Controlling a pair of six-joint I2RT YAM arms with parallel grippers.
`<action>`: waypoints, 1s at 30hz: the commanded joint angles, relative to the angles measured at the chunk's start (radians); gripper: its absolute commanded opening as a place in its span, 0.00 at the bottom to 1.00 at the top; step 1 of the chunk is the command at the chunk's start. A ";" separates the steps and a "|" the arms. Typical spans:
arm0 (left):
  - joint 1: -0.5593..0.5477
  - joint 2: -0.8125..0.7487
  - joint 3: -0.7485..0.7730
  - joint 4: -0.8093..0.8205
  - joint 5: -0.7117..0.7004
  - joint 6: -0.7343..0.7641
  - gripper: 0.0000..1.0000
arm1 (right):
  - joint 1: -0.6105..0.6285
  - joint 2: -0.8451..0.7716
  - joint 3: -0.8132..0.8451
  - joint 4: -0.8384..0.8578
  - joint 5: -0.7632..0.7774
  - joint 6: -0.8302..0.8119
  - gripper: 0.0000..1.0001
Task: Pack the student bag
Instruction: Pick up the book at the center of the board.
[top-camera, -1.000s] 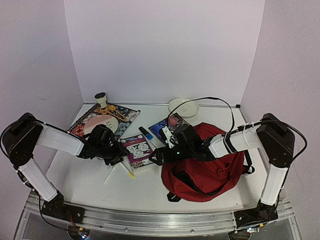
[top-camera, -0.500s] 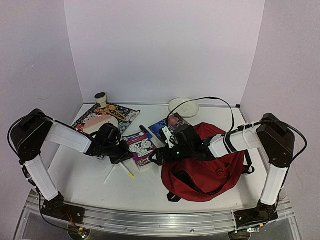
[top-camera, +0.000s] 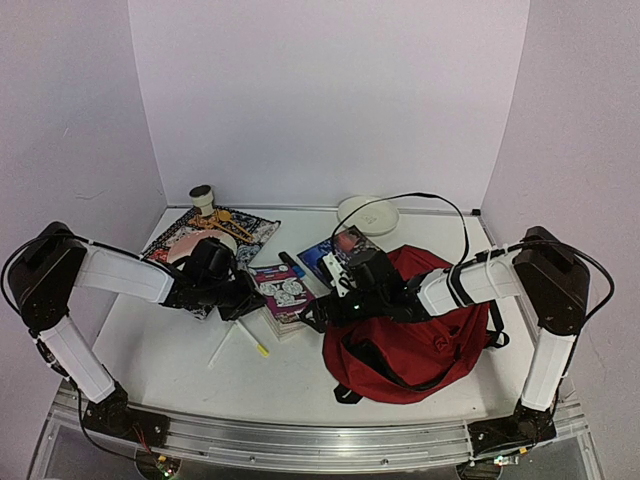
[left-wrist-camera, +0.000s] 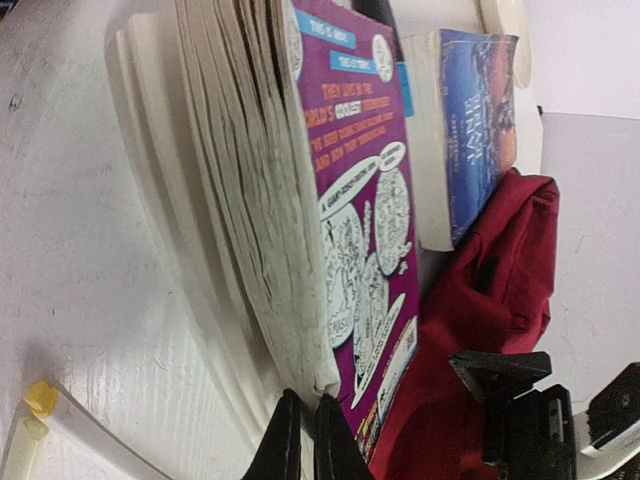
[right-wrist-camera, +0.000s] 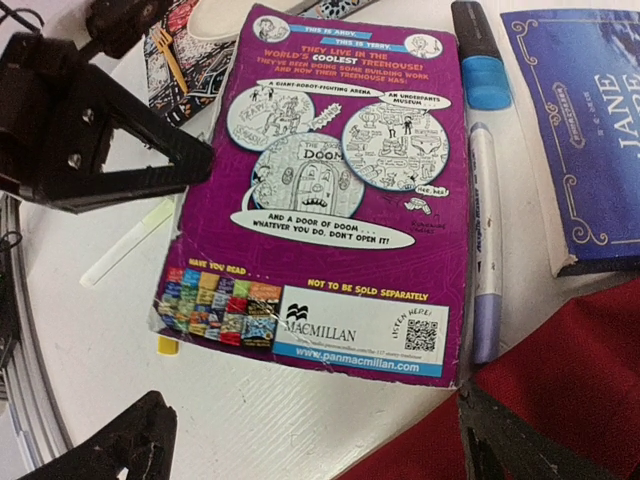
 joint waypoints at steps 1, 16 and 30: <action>0.012 -0.087 0.001 0.055 0.018 -0.013 0.00 | -0.004 -0.063 -0.018 0.026 0.011 -0.162 0.98; 0.013 -0.064 0.010 0.056 0.039 -0.013 0.00 | 0.179 0.013 -0.025 0.235 0.304 -0.742 0.97; 0.013 -0.049 0.023 0.056 0.049 -0.013 0.00 | 0.231 0.148 0.082 0.317 0.472 -0.856 0.87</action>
